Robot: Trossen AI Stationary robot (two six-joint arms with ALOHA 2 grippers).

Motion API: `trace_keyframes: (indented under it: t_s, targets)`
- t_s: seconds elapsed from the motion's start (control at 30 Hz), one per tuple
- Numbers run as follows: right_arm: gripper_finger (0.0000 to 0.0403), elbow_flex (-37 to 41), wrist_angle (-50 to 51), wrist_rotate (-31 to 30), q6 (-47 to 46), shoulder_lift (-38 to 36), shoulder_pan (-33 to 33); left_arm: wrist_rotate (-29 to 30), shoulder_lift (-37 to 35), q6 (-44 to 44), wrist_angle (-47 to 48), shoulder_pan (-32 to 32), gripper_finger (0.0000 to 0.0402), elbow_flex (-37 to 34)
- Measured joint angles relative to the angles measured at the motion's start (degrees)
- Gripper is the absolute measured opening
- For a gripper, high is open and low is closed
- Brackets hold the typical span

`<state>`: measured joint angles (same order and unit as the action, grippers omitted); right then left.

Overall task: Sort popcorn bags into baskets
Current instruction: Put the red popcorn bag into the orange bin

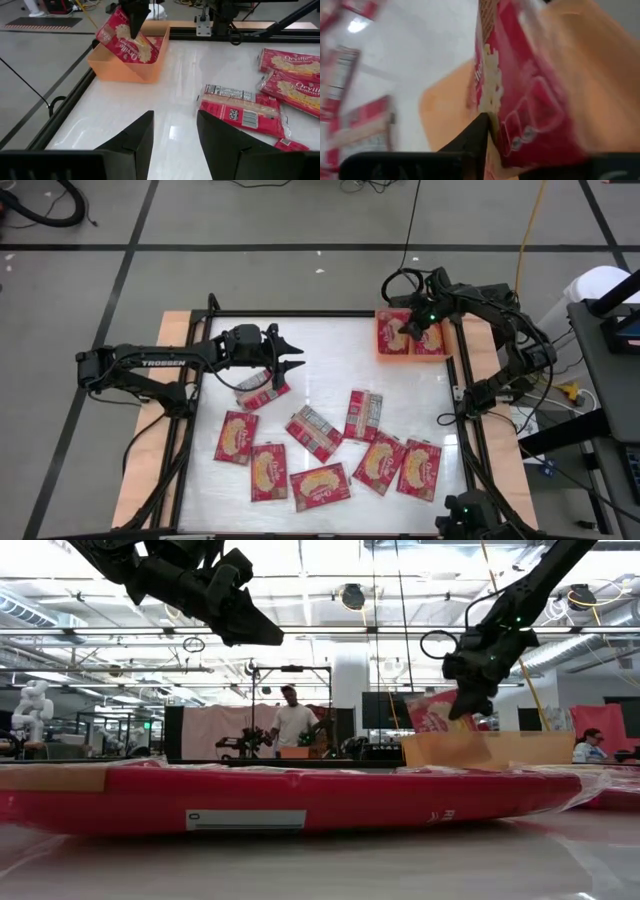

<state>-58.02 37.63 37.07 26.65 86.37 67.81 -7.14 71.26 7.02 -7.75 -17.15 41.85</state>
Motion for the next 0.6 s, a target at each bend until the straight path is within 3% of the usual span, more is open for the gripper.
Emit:
trace_keyframes:
  t_s: [0.13,0.3,0.6]
  targets:
    - [0.0093,0.0,-0.3,-4.9,0.0,0.0,0.0,0.2,0.0,0.4,0.0,0.0,0.0152,0.0]
    - [0.0129,0.0,-2.6,-6.2,-2.0,0.0,-0.2,0.1,0.0,0.4,0.0,0.0,0.0152,0.0]
    - [0.0184,0.0,-7.6,-17.0,-3.7,0.0,-4.7,0.1,0.0,0.3,0.0,0.0,0.0152,0.0]
